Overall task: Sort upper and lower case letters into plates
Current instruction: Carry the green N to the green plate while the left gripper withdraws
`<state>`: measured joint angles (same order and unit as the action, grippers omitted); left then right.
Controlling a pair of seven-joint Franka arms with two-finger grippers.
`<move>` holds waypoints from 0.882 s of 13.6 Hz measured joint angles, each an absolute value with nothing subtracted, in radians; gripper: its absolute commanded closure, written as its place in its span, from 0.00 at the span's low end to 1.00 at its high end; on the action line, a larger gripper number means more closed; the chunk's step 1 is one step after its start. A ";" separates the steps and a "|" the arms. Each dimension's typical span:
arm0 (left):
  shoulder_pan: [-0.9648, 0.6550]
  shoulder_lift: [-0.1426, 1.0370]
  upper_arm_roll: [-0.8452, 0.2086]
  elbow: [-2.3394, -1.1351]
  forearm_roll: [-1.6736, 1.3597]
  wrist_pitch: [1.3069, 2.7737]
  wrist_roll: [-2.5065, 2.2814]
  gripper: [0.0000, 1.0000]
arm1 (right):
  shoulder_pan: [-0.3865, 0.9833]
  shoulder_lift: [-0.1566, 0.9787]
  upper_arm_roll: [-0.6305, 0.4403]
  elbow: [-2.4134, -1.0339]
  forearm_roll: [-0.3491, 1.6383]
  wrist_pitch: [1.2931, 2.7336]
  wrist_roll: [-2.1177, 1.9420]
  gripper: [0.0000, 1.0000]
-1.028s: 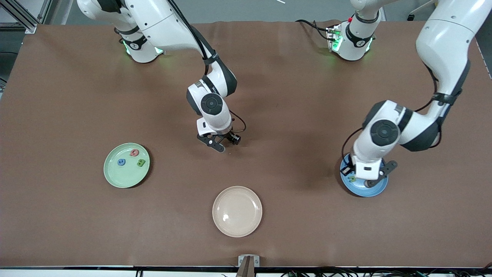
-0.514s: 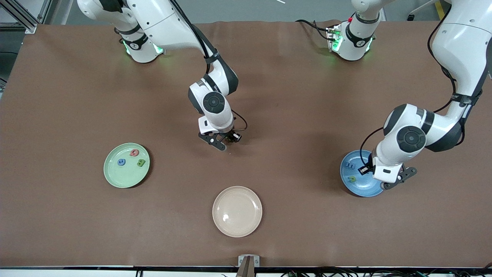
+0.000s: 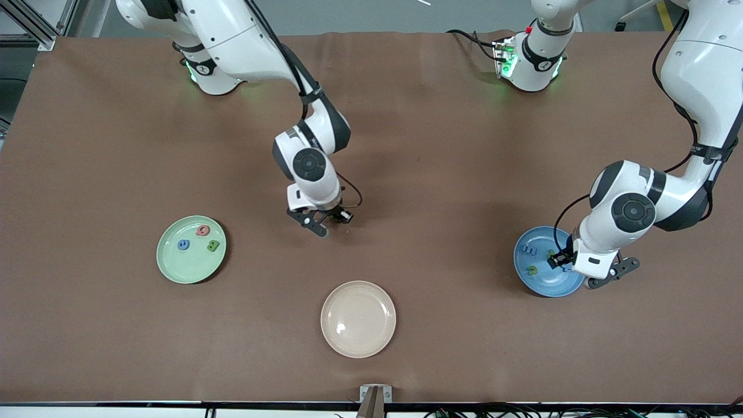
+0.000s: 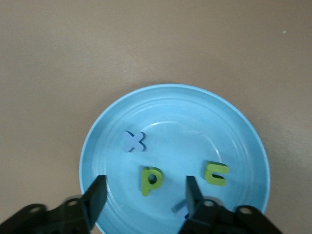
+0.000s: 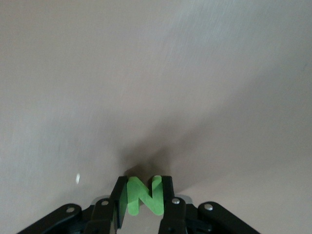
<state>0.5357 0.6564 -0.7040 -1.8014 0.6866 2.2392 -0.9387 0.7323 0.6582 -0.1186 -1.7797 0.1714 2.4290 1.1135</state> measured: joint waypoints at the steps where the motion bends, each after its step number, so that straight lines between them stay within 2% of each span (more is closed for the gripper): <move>1: 0.536 0.656 -0.715 -1.799 0.687 2.240 -0.935 0.00 | 0.693 0.649 -0.122 -1.769 0.171 2.404 1.078 1.00; 4: 0.534 0.645 -0.763 -1.777 0.689 2.223 -0.862 0.00 | 0.547 0.589 -0.130 -1.751 0.171 2.291 0.887 1.00; 6: 0.534 0.624 -0.792 -1.732 0.689 2.153 -0.808 0.00 | 0.445 0.551 -0.142 -1.751 0.166 2.245 0.730 1.00; 9: 0.534 0.592 -0.838 -1.628 0.689 1.982 -0.698 0.00 | 0.343 0.541 -0.190 -1.754 0.145 2.225 0.511 1.00; 12: 0.536 0.585 -0.842 -1.552 0.689 1.901 -0.554 0.00 | 0.248 0.542 -0.221 -1.768 0.133 2.233 0.323 0.99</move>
<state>0.5359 0.5847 -0.8417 -1.5522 0.6891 1.9009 -0.5537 0.2475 0.5420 -0.2211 -1.7681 0.1326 2.2333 0.3232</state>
